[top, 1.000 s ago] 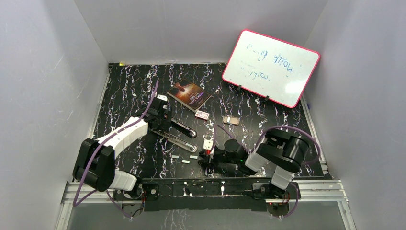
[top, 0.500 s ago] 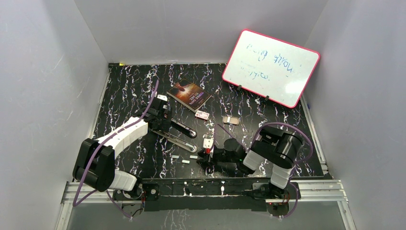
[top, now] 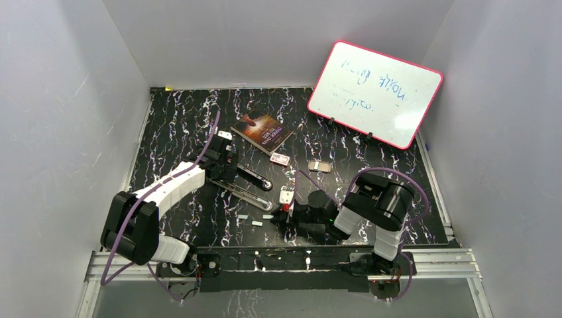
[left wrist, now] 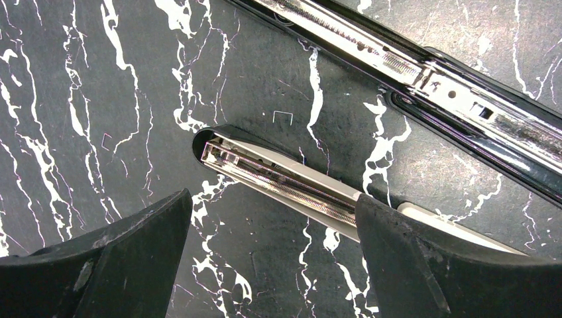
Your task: Load the staples into the stapler
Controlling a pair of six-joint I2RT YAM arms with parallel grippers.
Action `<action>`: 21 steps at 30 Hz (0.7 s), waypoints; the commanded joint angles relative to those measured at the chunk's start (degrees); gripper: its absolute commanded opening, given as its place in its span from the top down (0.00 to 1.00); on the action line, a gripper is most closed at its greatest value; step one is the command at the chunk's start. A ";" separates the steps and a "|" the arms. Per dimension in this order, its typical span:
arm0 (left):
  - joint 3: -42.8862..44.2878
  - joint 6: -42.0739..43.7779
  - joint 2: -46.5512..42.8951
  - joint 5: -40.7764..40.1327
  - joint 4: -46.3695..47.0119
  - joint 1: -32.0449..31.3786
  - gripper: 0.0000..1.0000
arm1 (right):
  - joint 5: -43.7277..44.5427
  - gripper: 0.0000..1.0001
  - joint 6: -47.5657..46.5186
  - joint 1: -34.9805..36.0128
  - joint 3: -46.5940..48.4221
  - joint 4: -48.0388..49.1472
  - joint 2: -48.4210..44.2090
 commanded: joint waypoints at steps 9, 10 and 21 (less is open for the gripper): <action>-0.54 0.45 -0.82 -1.18 -0.12 -0.60 0.08 | 0.48 0.94 1.86 -0.59 0.83 -1.96 -5.15; -0.54 0.43 -0.82 -1.17 -0.11 -0.62 0.08 | 0.03 0.95 1.97 -0.64 1.42 -3.84 -7.18; -0.50 0.37 -0.78 -1.17 -0.18 -0.62 0.08 | 5.44 1.00 7.42 -0.62 14.99 -26.19 -18.24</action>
